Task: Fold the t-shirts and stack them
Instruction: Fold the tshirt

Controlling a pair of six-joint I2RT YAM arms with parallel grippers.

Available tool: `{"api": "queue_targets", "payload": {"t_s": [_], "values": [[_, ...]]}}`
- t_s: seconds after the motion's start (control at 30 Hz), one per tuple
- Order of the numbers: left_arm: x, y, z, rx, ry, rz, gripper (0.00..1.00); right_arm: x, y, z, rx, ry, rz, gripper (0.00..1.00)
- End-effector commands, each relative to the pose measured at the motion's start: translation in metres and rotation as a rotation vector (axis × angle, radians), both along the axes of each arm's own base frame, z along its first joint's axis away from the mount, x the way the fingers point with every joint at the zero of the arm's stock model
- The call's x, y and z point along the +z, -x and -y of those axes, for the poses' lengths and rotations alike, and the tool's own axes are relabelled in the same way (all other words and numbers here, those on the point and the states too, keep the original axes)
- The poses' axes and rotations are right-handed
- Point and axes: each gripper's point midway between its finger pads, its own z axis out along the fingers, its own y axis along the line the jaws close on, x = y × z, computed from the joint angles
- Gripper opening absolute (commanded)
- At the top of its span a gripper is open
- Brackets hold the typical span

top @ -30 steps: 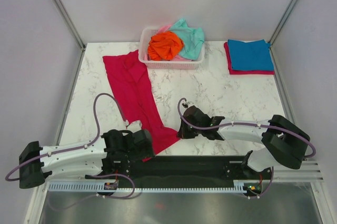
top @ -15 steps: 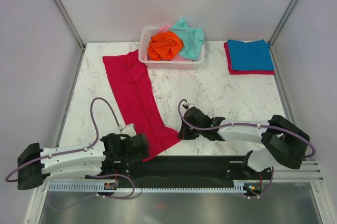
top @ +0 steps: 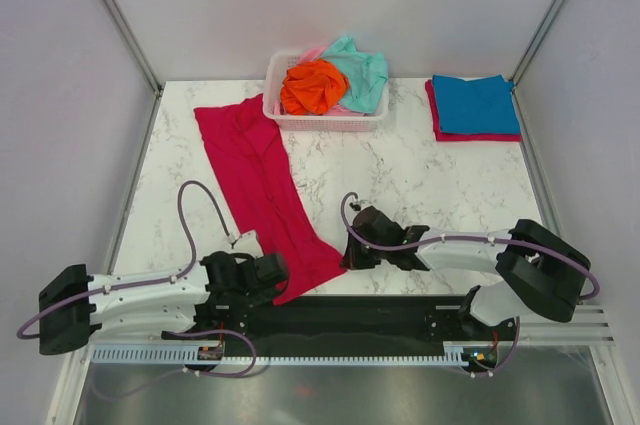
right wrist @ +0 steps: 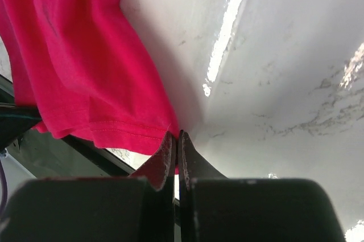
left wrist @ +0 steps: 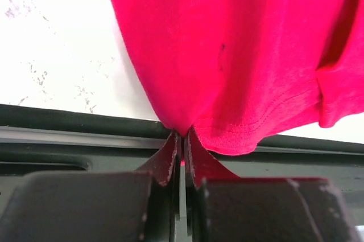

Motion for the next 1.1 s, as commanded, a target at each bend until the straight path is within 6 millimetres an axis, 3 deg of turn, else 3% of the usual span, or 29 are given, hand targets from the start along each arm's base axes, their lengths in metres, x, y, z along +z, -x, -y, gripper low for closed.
{"api": "queue_targets", "payload": {"t_s": [0.0, 0.2, 0.37, 0.5, 0.63, 0.73, 0.77, 0.8, 0.87, 0.9, 0.97, 1.0, 1.07], "values": [[0.028, -0.014, 0.008, -0.013, 0.023, 0.082, 0.02, 0.005, 0.008, 0.001, -0.012, -0.038, -0.021, 0.0], [0.048, 0.008, 0.01, -0.065, 0.102, 0.025, 0.02, 0.011, 0.045, -0.004, -0.008, -0.071, -0.05, 0.0], [0.075, 0.022, 0.024, -0.118, 0.205, 0.014, 0.02, 0.028, 0.066, -0.011, -0.003, -0.09, -0.042, 0.0], [0.088, 0.018, 0.02, -0.125, 0.196, 0.045, 0.02, 0.056, 0.053, -0.006, -0.063, -0.094, 0.029, 0.0], [0.102, 0.006, 0.001, -0.083, 0.156, 0.121, 0.02, 0.089, 0.031, -0.007, -0.101, -0.07, 0.134, 0.0], [0.121, -0.004, -0.007, -0.072, 0.157, 0.191, 0.02, 0.095, 0.021, -0.015, -0.082, -0.024, 0.15, 0.0], [0.129, -0.007, -0.008, -0.084, 0.148, 0.213, 0.02, 0.11, 0.013, -0.024, -0.07, -0.035, 0.177, 0.0], [0.133, -0.011, -0.01, -0.086, 0.135, 0.232, 0.02, 0.104, 0.005, -0.027, -0.069, -0.006, 0.175, 0.0], [0.139, -0.02, -0.012, -0.106, 0.074, 0.274, 0.02, 0.118, -0.008, -0.04, -0.042, -0.015, 0.195, 0.0], [0.142, -0.026, -0.015, -0.094, 0.05, 0.288, 0.02, 0.113, -0.021, -0.041, -0.053, 0.007, 0.189, 0.0], [0.149, -0.039, -0.018, -0.119, -0.018, 0.325, 0.02, 0.13, -0.038, -0.053, -0.05, -0.019, 0.211, 0.0], [0.153, -0.046, -0.017, -0.12, -0.025, 0.344, 0.02, 0.124, -0.051, -0.054, -0.044, 0.002, 0.204, 0.0], [0.158, -0.068, -0.025, -0.131, -0.065, 0.373, 0.02, 0.142, -0.075, -0.064, -0.049, -0.027, 0.225, 0.0]]}}
